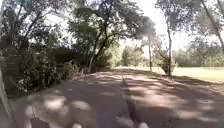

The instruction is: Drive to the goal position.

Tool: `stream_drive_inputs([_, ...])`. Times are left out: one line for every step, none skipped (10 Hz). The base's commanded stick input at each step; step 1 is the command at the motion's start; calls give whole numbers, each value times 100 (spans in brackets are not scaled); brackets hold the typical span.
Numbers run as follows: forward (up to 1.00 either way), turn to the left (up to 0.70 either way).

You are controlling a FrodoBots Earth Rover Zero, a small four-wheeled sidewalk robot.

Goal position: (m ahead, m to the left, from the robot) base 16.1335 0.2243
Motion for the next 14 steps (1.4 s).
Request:
stream_drive_inputs([70,0])
stream_drive_inputs([70,0])
stream_drive_inputs([70,0])
stream_drive_inputs([70,0])
stream_drive_inputs([70,0])
stream_drive_inputs([70,0])
stream_drive_inputs([70,0])
stream_drive_inputs([70,0])
stream_drive_inputs([70,0])
stream_drive_inputs([70,0])
stream_drive_inputs([70,0])
stream_drive_inputs([70,0])
stream_drive_inputs([70,0])
stream_drive_inputs([70,0])
